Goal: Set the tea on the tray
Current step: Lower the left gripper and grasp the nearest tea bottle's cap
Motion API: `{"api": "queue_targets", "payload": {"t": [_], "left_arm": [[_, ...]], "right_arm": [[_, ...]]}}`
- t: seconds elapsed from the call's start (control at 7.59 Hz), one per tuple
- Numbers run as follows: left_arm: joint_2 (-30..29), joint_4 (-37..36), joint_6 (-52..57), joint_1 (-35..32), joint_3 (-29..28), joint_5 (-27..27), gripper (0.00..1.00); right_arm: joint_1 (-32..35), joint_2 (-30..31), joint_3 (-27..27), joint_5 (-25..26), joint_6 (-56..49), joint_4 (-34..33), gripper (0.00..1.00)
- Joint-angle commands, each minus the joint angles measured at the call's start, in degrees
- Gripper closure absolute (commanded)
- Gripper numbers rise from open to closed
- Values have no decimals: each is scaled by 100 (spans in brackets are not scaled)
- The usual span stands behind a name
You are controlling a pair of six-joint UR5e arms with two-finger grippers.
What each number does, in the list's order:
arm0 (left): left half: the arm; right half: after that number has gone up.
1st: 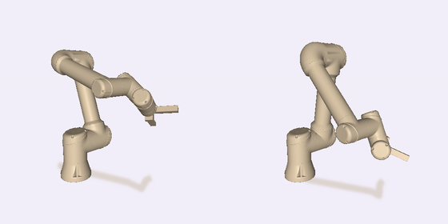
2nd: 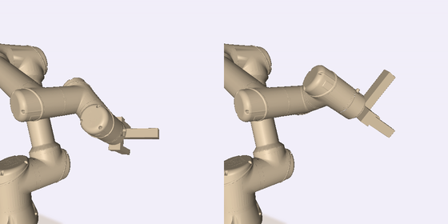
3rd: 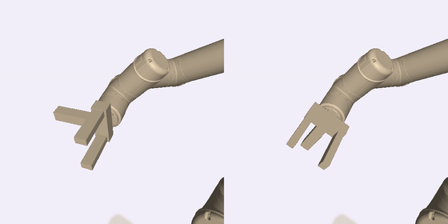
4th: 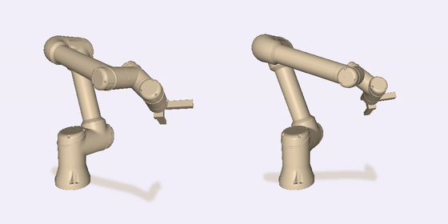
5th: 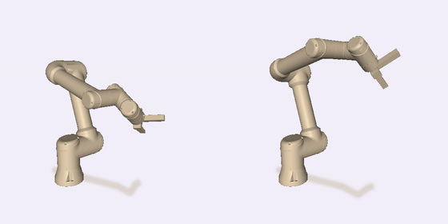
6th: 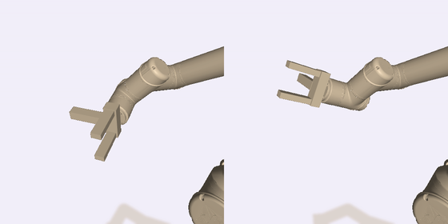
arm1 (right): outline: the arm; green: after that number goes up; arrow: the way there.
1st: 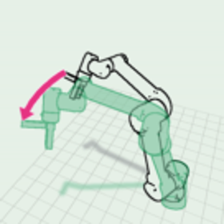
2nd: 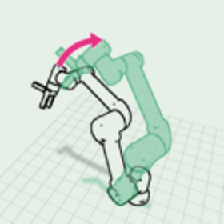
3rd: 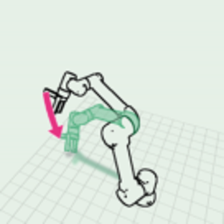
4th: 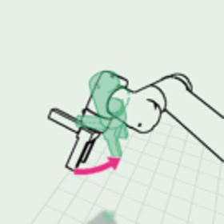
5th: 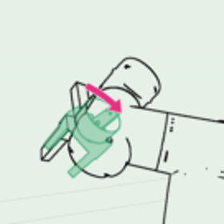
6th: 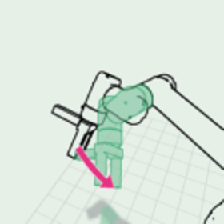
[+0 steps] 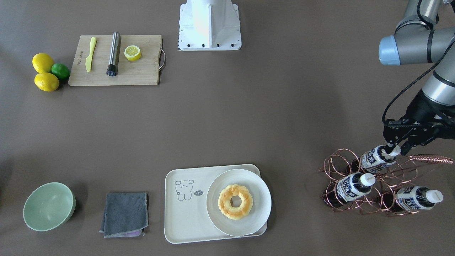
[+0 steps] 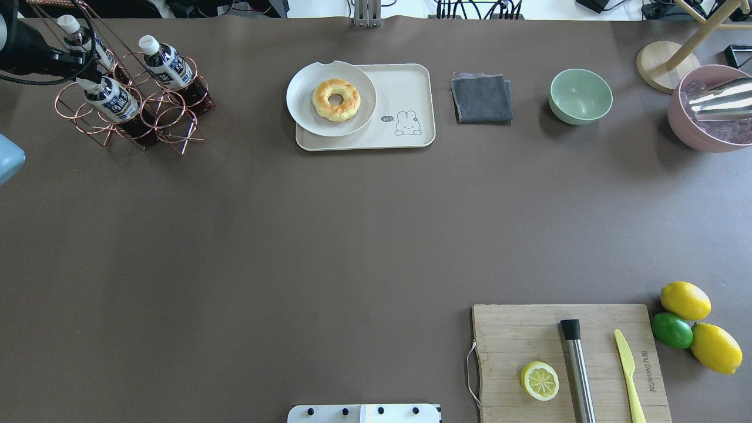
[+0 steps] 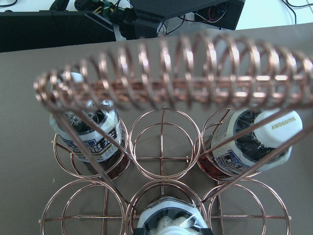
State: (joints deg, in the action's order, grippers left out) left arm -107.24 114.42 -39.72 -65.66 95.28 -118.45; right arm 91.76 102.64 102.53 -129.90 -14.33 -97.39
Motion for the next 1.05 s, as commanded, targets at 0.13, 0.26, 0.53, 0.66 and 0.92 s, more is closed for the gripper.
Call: {"api": "queue_targets", "payload": {"t": [0.13, 0.26, 0.53, 0.66, 0.92], "left_arm": [[2, 10, -36, 26, 0, 6, 53], [2, -7, -44, 18, 9, -2, 77], [10, -25, -27, 9, 0, 6, 100], [-7, -86, -18, -35, 26, -20, 100], [-226, -234, -1, -628, 79, -779, 100]], "right_arm": [[0, 1, -14, 9, 0, 0, 0], [0, 19, -14, 9, 0, 0, 0], [0, 28, -14, 0, 0, 0, 0], [0, 28, -14, 0, 0, 0, 0], [0, 28, -14, 0, 0, 0, 0]]}}
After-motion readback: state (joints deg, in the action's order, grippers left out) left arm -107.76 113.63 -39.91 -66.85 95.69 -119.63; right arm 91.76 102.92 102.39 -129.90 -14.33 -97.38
